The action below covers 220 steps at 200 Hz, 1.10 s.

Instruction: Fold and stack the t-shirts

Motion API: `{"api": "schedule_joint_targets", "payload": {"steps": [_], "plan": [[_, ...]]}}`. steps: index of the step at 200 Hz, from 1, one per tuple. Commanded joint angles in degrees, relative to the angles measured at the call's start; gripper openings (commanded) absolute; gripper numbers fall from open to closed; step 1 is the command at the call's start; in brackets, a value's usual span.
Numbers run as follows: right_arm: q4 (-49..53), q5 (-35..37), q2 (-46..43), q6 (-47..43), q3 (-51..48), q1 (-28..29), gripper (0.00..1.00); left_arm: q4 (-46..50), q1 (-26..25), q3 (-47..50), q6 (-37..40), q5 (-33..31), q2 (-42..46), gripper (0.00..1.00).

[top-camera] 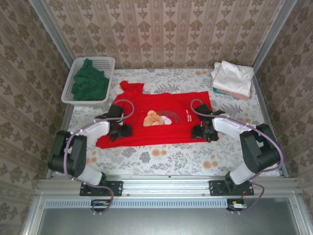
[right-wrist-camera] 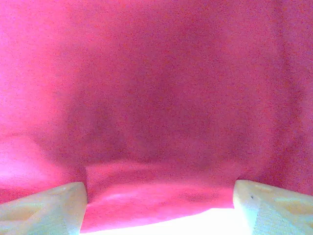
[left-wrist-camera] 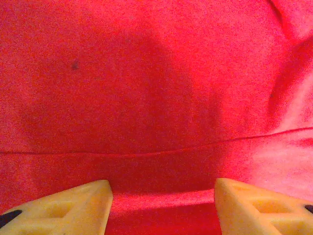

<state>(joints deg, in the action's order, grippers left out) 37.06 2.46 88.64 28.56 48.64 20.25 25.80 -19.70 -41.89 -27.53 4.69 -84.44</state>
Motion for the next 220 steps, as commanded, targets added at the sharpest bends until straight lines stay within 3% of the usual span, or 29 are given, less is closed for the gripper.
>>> {"api": "schedule_joint_targets", "payload": {"steps": [1,31,51,55,86,106,129,151,194,210,220], "plan": [[4.84,-1.75,-4.17,1.41,-1.83,-0.21,0.8,10.15,-1.16,4.41,-4.68,-0.9,4.95,0.62],[5.81,-1.69,-5.59,-1.03,5.88,-0.29,0.8,12.21,1.14,-1.34,-2.0,-3.31,9.24,0.72],[6.95,1.37,-1.57,-4.64,16.11,-0.91,0.81,13.89,0.47,-11.81,2.16,-7.37,6.67,0.98],[6.84,2.08,-0.55,-4.94,17.85,-1.36,0.81,13.94,0.31,-14.38,2.94,-8.47,5.53,1.0],[4.44,5.71,8.79,-7.35,30.04,-5.22,0.8,11.98,0.19,-31.85,8.78,-13.87,-6.3,1.0],[3.64,7.06,17.08,-9.39,37.84,-6.95,0.78,13.68,0.62,-44.39,10.25,-16.21,-18.45,0.99],[4.5,7.15,27.32,-11.17,47.88,-8.4,0.74,16.0,1.23,-58.4,10.59,-15.97,-31.87,0.94],[5.63,6.68,34.45,-11.88,55.7,-9.64,0.71,22.31,2.66,-69.86,7.02,-20.32,-42.14,0.88],[10.36,7.34,46.15,-12.87,69.11,-11.23,0.7,16.73,6.81,-67.87,1.96,-17.6,-44.42,0.89],[13.38,6.41,50.28,-12.8,74.34,-11.72,0.68,16.93,7.31,-69.71,2.39,-15.28,-46.28,0.82],[14.81,6.14,52.26,-12.86,76.7,-11.83,0.66,17.18,7.12,-71.05,2.74,-13.19,-47.55,0.71]]}}
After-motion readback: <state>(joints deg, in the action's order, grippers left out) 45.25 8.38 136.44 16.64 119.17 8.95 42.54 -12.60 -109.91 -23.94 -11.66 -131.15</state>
